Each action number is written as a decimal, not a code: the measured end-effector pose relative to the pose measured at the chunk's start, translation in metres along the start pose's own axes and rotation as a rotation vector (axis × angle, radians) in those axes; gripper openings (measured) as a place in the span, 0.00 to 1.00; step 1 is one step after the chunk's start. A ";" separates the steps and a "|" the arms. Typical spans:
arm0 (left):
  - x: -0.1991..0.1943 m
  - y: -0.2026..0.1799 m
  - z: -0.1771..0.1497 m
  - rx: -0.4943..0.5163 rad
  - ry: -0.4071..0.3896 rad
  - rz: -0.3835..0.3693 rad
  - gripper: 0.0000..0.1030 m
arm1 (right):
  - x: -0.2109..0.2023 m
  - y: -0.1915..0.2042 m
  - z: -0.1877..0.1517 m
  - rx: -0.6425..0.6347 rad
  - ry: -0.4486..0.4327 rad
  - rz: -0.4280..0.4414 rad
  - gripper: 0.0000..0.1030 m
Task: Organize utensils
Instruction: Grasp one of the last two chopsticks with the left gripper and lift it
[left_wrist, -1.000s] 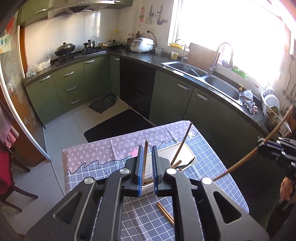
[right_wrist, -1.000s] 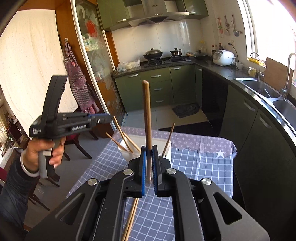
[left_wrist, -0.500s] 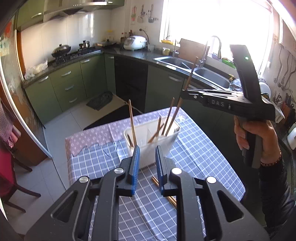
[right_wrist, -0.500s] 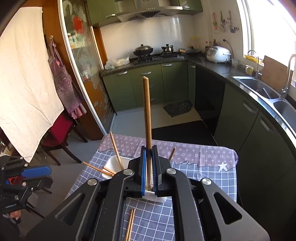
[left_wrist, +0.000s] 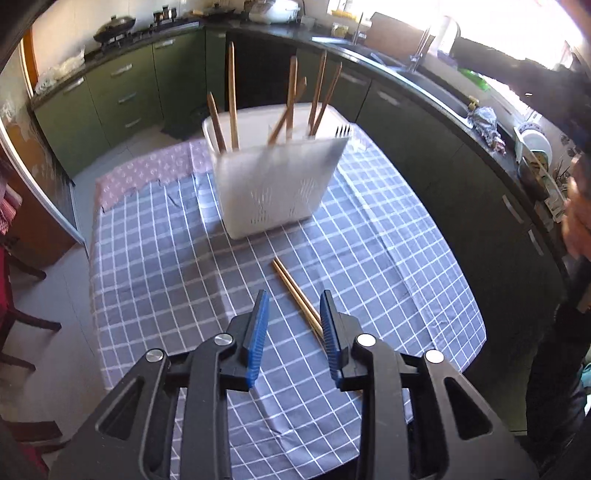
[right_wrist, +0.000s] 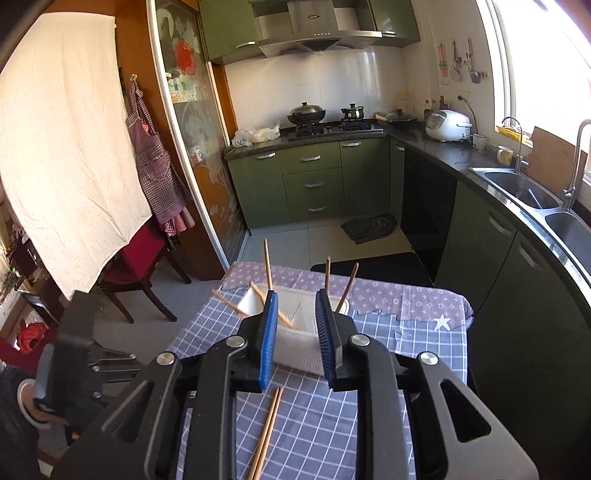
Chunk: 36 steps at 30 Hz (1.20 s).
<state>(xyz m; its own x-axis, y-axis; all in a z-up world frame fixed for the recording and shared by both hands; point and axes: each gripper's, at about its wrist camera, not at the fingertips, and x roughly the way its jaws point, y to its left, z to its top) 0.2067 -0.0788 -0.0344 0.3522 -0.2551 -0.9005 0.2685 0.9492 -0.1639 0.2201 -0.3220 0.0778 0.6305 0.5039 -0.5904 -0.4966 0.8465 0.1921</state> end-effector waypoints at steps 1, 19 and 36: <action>0.015 -0.003 -0.003 -0.016 0.049 -0.012 0.26 | -0.003 -0.002 -0.013 0.001 0.019 0.002 0.23; 0.135 -0.014 -0.013 -0.257 0.345 0.083 0.21 | 0.032 -0.101 -0.184 0.237 0.231 0.132 0.29; 0.163 -0.021 0.004 -0.245 0.403 0.145 0.21 | 0.030 -0.107 -0.197 0.276 0.234 0.178 0.33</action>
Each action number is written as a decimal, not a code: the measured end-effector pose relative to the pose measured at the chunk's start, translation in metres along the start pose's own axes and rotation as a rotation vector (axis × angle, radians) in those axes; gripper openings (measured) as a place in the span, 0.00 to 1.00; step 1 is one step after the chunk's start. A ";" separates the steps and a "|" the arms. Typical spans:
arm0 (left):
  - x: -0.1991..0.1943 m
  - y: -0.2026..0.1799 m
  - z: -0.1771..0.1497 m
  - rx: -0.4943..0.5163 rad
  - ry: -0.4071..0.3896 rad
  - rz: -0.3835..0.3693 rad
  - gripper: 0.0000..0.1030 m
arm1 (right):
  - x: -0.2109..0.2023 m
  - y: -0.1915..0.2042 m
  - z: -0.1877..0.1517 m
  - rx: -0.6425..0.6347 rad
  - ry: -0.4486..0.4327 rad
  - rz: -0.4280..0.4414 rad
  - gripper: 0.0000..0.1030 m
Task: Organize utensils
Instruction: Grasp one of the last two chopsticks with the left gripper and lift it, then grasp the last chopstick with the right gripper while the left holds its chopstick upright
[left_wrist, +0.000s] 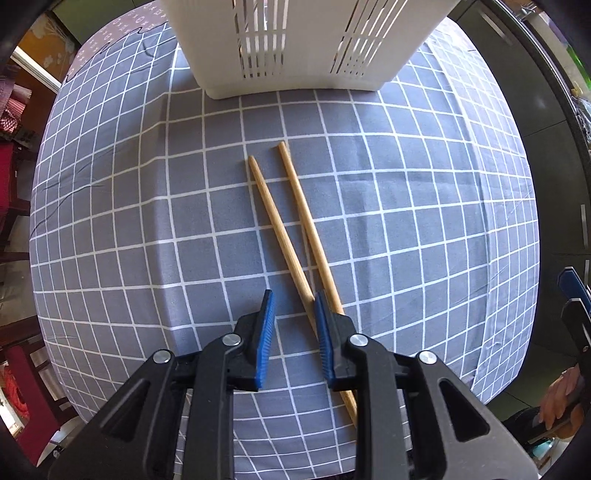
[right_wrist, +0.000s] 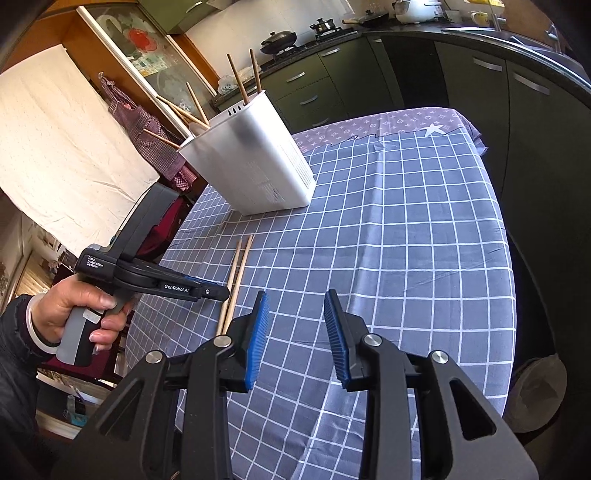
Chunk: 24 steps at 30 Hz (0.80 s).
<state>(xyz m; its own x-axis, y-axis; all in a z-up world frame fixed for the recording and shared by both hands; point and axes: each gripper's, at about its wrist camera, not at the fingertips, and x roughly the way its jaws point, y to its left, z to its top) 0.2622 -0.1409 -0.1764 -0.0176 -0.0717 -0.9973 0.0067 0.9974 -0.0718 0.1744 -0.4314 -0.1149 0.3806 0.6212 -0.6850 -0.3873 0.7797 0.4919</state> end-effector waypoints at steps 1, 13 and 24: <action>0.000 0.001 0.001 -0.004 0.001 0.001 0.21 | -0.001 0.000 0.000 0.001 -0.003 0.000 0.34; 0.009 -0.006 0.011 0.004 0.014 0.032 0.15 | 0.001 -0.004 -0.007 0.014 0.009 0.006 0.34; -0.001 0.024 0.011 0.027 -0.056 0.014 0.07 | -0.001 -0.009 -0.015 0.034 0.013 -0.003 0.34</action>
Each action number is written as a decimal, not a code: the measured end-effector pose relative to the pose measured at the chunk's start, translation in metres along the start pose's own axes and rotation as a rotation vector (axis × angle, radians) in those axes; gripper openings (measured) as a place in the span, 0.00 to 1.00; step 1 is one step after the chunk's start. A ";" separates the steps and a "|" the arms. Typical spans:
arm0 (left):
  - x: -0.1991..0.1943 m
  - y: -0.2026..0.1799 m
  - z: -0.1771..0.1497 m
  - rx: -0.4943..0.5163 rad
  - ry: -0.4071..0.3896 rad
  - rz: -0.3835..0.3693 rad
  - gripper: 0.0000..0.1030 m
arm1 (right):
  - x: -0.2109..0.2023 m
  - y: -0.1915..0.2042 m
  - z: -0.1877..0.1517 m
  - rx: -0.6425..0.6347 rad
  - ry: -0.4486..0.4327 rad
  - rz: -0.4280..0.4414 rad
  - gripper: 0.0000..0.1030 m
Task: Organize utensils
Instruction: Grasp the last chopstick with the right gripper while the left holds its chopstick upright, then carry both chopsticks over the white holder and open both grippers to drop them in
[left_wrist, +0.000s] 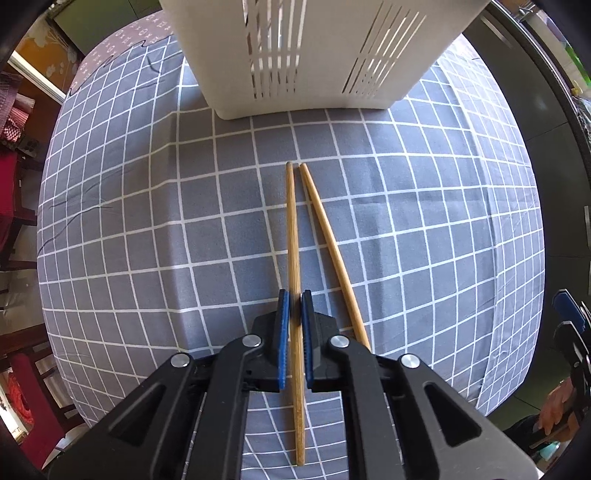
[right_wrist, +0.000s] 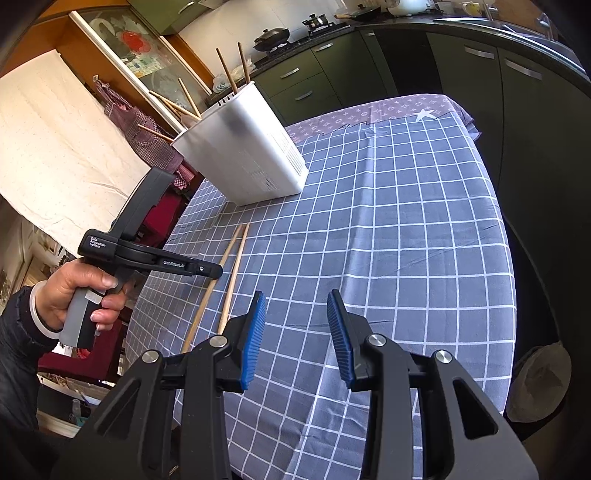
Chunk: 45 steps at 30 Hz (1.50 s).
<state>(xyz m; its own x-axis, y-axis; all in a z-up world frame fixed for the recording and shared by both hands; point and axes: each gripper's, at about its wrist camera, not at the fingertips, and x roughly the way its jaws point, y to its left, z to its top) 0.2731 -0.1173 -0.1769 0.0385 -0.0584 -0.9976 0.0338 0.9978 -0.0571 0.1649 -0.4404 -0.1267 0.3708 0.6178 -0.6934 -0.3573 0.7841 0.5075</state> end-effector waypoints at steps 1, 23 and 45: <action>-0.006 0.001 -0.002 0.008 -0.017 -0.001 0.07 | 0.000 -0.001 -0.001 0.006 0.000 -0.003 0.34; -0.131 0.039 -0.078 0.099 -0.385 -0.089 0.06 | 0.040 0.040 0.008 -0.091 0.170 -0.098 0.41; -0.148 0.055 -0.124 0.218 -0.554 -0.058 0.07 | 0.194 0.147 0.041 -0.340 0.518 -0.362 0.23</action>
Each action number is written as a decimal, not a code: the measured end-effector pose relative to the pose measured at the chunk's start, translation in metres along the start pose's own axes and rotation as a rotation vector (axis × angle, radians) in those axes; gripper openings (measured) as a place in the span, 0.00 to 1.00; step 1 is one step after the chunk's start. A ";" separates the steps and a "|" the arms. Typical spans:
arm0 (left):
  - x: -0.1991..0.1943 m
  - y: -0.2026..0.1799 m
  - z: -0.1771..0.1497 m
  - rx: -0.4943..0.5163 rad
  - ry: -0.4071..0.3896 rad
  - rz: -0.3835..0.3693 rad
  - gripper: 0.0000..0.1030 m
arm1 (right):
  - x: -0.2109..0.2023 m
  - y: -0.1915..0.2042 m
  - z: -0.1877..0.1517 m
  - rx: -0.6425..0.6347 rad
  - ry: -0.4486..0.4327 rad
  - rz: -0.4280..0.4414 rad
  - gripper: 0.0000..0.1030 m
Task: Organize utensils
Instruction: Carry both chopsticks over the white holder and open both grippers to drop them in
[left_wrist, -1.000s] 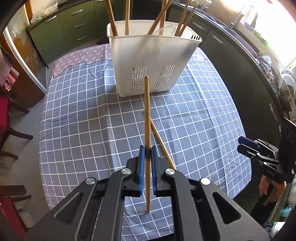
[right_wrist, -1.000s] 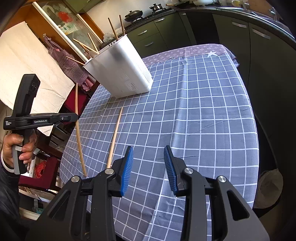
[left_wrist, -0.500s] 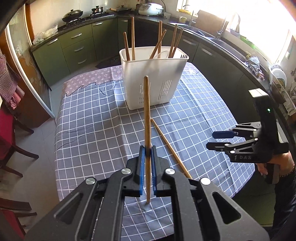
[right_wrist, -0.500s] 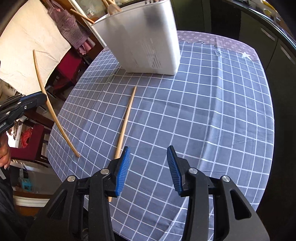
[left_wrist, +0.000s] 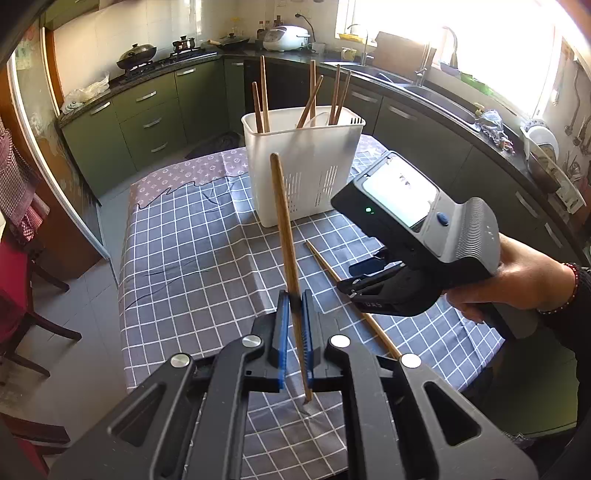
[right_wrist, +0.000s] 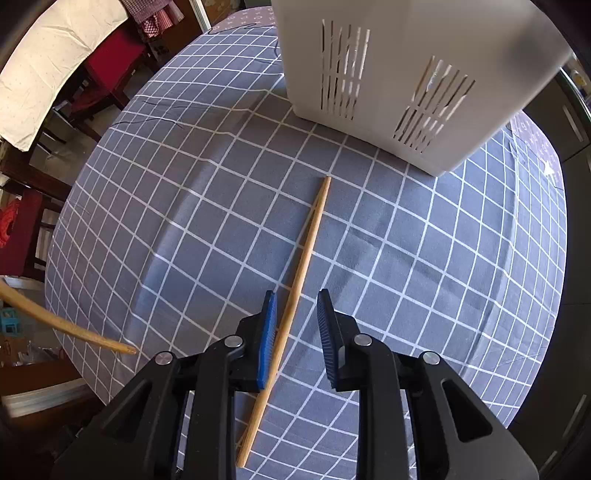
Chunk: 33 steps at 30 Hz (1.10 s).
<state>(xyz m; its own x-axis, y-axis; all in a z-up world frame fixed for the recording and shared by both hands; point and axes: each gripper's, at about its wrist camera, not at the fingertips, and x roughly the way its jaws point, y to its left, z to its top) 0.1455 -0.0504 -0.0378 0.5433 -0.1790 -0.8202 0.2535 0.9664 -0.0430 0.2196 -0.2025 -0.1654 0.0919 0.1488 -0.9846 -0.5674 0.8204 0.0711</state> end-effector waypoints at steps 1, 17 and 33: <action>-0.001 0.000 -0.001 0.002 -0.002 -0.003 0.07 | 0.002 0.002 0.003 -0.003 0.008 -0.009 0.21; -0.005 -0.004 -0.006 0.043 -0.023 0.012 0.07 | -0.008 -0.018 0.005 0.031 -0.036 0.038 0.07; -0.010 -0.015 -0.012 0.083 -0.047 0.030 0.07 | -0.162 -0.050 -0.137 0.123 -0.544 0.079 0.07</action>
<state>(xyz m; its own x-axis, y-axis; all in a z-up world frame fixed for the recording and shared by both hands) 0.1265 -0.0605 -0.0361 0.5883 -0.1610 -0.7925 0.3014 0.9530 0.0302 0.1205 -0.3432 -0.0315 0.4805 0.4489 -0.7534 -0.4930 0.8487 0.1912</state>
